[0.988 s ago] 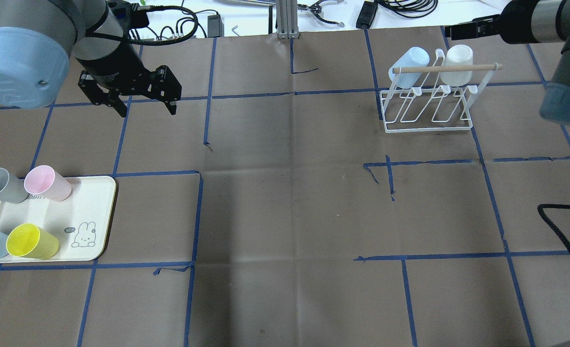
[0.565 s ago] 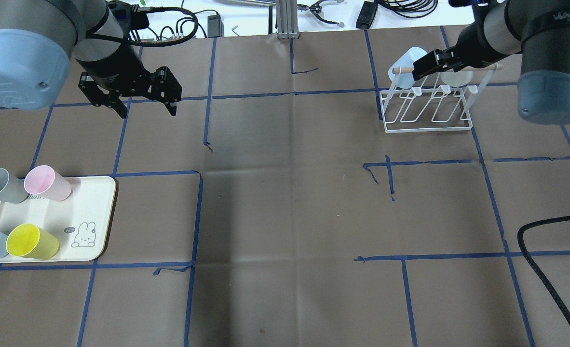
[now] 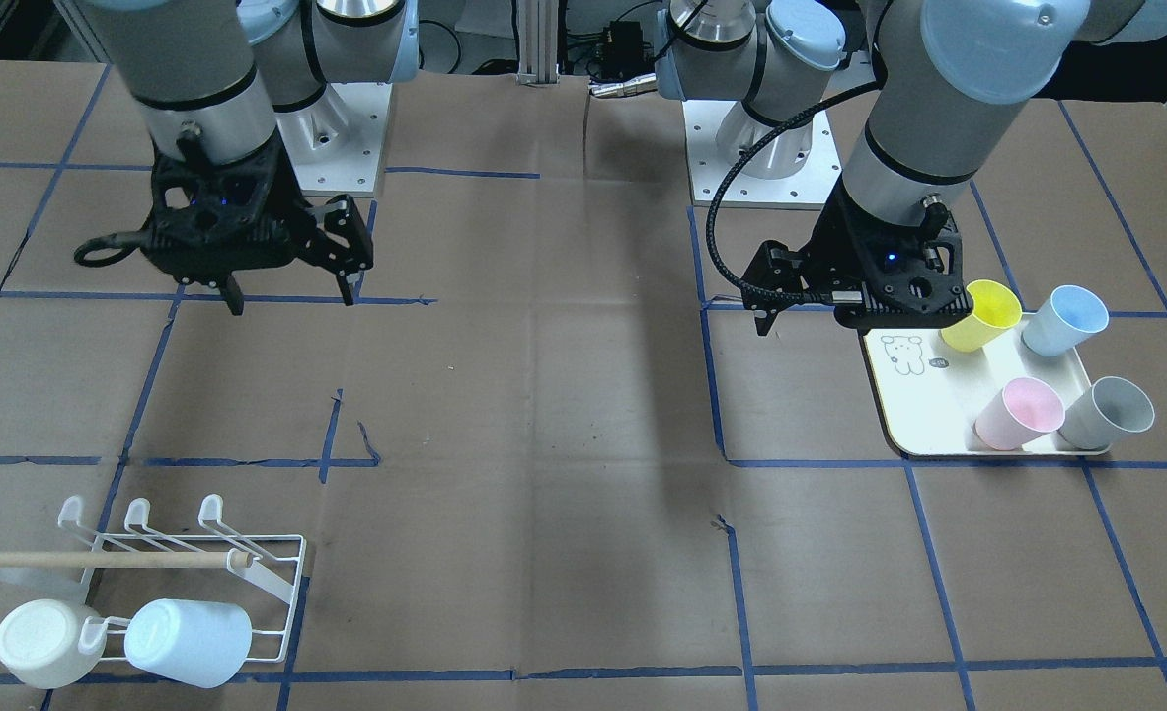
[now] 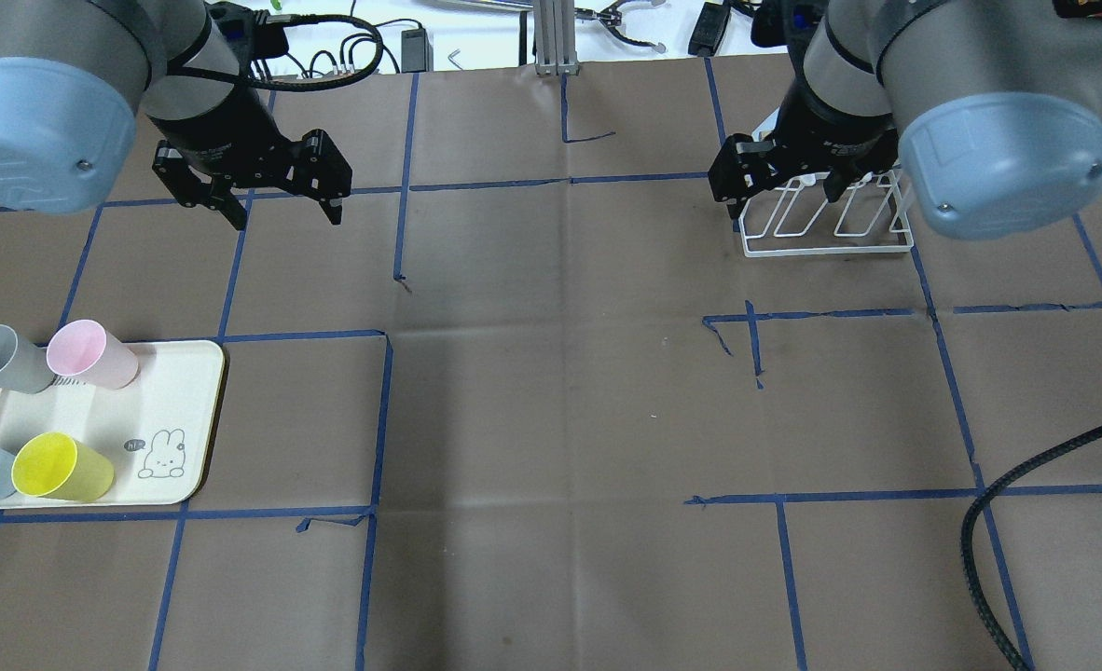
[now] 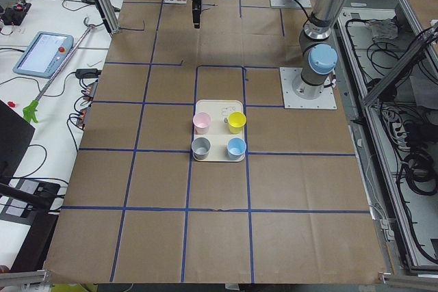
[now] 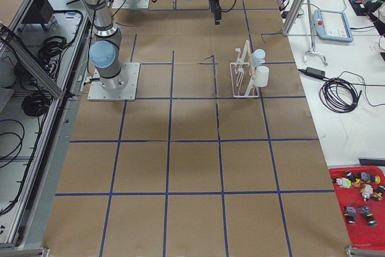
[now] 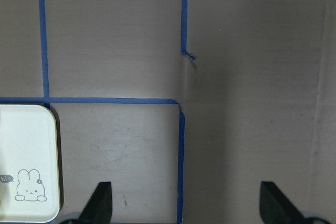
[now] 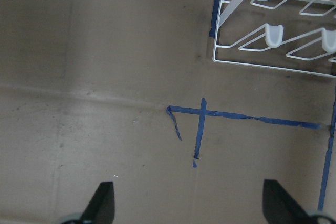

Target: Transfer IKEA cup to right arm and place on rack

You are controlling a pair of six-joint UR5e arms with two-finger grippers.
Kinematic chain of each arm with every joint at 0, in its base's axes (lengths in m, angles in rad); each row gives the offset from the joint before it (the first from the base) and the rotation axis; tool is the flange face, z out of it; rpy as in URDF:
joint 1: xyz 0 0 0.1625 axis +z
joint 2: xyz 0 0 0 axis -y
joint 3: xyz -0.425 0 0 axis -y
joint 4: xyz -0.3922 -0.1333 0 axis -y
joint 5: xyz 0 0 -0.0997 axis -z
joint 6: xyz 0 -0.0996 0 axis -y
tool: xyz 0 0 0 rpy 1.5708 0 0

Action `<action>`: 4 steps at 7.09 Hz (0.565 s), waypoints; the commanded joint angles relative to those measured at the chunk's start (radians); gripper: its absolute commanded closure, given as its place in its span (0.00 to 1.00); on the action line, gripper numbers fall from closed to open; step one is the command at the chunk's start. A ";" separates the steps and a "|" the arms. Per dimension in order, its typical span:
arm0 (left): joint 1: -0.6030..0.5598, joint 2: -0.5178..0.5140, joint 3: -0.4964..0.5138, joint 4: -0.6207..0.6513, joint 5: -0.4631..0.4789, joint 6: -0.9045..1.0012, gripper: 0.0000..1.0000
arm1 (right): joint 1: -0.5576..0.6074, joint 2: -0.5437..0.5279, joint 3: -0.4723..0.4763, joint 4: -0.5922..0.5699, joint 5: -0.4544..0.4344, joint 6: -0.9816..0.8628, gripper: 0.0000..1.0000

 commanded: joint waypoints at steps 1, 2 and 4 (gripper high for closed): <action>-0.002 0.001 -0.001 0.000 0.000 -0.001 0.00 | 0.041 -0.045 -0.003 0.061 -0.009 0.080 0.00; -0.002 0.001 -0.001 0.000 0.000 -0.001 0.00 | 0.033 -0.047 -0.002 0.064 -0.007 0.079 0.00; -0.002 -0.001 -0.002 0.000 0.000 -0.001 0.00 | 0.010 -0.045 0.000 0.060 -0.009 0.077 0.00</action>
